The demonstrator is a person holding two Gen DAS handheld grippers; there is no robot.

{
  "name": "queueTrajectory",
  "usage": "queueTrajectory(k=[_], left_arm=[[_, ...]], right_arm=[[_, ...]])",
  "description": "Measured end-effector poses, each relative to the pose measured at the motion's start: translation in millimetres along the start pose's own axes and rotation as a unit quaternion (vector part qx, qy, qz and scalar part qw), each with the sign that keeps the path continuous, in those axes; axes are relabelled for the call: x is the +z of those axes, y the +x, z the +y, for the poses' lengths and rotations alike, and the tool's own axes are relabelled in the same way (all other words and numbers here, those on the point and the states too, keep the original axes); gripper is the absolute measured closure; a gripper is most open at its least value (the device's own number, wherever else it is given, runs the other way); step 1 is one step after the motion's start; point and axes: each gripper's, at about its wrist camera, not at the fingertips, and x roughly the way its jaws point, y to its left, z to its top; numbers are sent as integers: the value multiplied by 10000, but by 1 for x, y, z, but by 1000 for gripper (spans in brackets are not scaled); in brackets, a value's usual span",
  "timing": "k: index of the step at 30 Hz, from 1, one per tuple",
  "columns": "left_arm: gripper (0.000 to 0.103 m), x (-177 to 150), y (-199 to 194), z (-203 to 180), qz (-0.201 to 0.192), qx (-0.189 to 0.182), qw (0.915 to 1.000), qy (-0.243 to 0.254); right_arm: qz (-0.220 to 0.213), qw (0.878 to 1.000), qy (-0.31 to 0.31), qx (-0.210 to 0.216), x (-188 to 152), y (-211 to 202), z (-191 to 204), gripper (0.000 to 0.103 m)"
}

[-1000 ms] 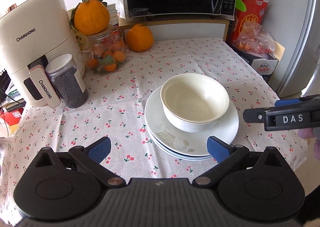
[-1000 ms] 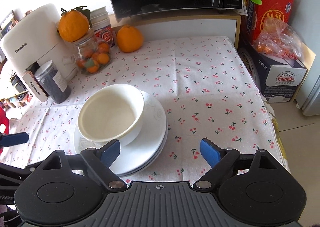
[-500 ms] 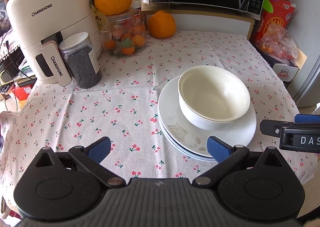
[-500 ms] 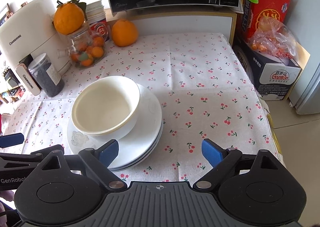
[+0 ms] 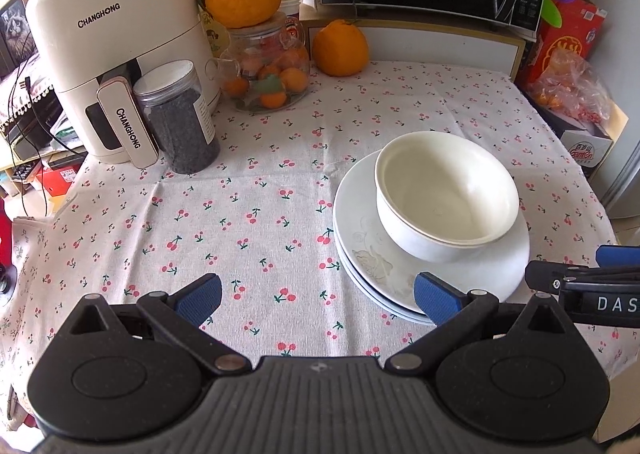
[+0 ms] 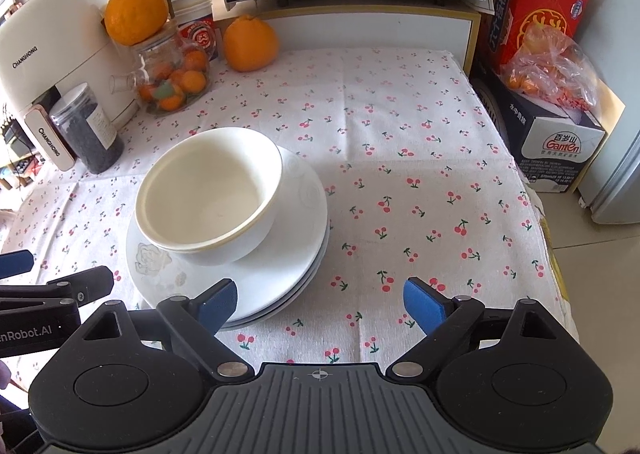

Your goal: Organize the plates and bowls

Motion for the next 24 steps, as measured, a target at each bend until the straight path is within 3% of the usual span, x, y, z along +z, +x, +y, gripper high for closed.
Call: queueTrajectory(k=[24], left_arm=[[0, 0, 0, -2, -14, -14, 9999, 102]], right_arm=[[88, 9999, 46, -20, -1, 4, -1, 11]])
